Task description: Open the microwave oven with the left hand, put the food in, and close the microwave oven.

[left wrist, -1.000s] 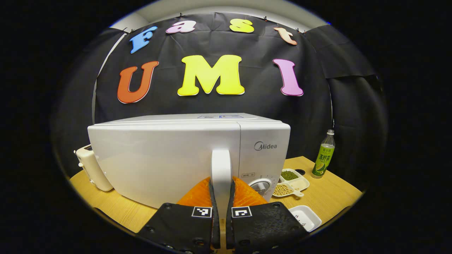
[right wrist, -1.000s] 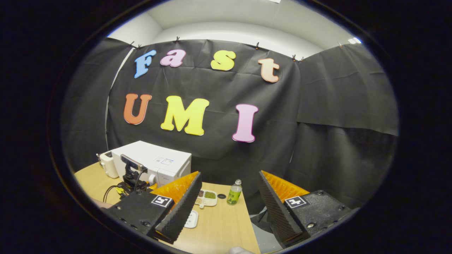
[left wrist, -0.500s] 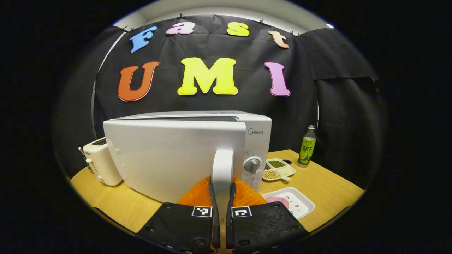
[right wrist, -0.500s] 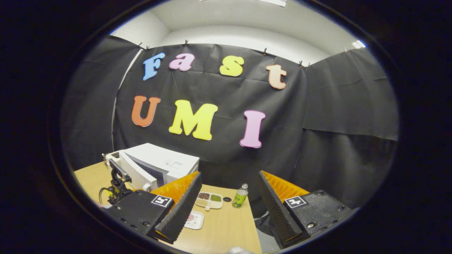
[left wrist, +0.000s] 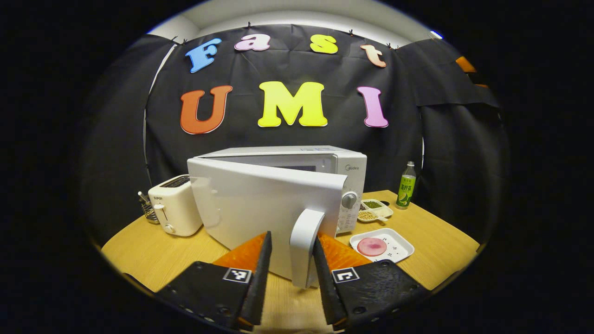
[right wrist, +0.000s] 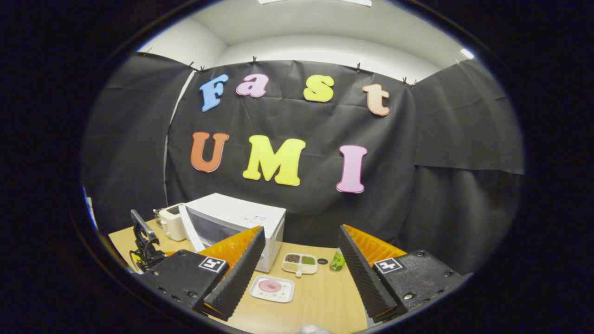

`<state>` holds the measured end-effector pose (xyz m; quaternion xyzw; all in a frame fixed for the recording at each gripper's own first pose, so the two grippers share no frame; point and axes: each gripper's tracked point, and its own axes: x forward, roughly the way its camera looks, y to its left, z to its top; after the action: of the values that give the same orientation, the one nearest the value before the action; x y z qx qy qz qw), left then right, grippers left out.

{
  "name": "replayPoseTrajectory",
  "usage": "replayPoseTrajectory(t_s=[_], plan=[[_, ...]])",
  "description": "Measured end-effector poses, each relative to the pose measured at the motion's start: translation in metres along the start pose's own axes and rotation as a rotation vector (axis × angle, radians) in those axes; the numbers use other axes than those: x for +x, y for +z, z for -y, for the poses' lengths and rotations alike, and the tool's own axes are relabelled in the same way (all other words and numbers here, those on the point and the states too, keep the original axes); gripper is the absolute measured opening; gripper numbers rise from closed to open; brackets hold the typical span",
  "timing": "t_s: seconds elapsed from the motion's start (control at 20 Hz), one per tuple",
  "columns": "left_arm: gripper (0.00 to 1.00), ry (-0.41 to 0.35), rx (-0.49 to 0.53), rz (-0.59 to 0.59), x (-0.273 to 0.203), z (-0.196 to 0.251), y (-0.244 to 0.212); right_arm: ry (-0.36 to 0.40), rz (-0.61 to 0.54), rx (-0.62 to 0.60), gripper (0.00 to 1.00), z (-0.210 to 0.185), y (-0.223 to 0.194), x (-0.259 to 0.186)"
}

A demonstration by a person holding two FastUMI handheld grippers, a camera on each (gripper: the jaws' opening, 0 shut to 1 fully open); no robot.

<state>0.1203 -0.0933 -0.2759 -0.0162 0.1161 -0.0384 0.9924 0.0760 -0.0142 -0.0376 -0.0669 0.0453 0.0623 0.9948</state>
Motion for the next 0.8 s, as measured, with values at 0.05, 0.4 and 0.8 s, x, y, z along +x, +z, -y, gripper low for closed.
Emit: replayPoseTrajectory(t_s=[0.05, 0.4, 0.8], plan=[[0.67, 0.004, -0.003, -0.002, -0.006, -0.007, 0.001, 0.007, -0.003, 0.006, 1.0, -0.005, -0.002, -0.002], [0.92, 0.06, 0.019, -0.026, -0.053, -0.056, -0.01, 0.052, -0.034, -0.008, 1.0, -0.049, -0.02, -0.011], [0.92, 0.158, -0.024, -0.065, -0.11, -0.139, -0.027, 0.069, -0.06, 0.005, 1.0, -0.098, -0.039, -0.015]])
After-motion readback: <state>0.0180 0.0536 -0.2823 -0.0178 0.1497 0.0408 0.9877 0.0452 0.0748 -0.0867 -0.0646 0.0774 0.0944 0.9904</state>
